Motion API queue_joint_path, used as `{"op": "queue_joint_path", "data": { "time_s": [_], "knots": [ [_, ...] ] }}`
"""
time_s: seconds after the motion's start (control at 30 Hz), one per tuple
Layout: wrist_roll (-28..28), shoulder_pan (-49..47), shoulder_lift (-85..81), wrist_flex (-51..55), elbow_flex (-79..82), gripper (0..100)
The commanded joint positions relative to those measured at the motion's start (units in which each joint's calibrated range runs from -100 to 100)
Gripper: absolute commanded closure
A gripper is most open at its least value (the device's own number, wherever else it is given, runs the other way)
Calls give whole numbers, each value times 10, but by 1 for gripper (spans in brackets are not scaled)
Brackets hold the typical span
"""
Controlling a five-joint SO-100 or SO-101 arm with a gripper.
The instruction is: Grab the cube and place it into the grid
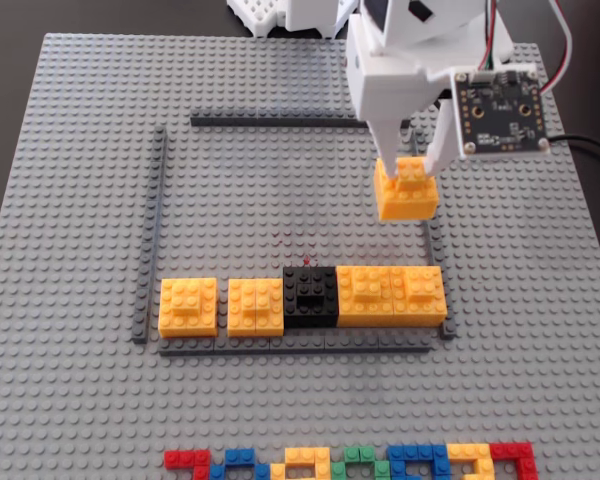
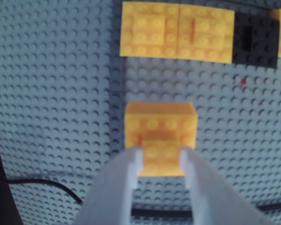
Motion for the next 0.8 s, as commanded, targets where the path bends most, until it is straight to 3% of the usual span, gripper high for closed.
{"op": "queue_joint_path", "data": {
  "time_s": [0.0,0.77],
  "knots": [
    [1,0,-50,-16,12,97],
    [9,11,24,-58,29,97]
  ]
}}
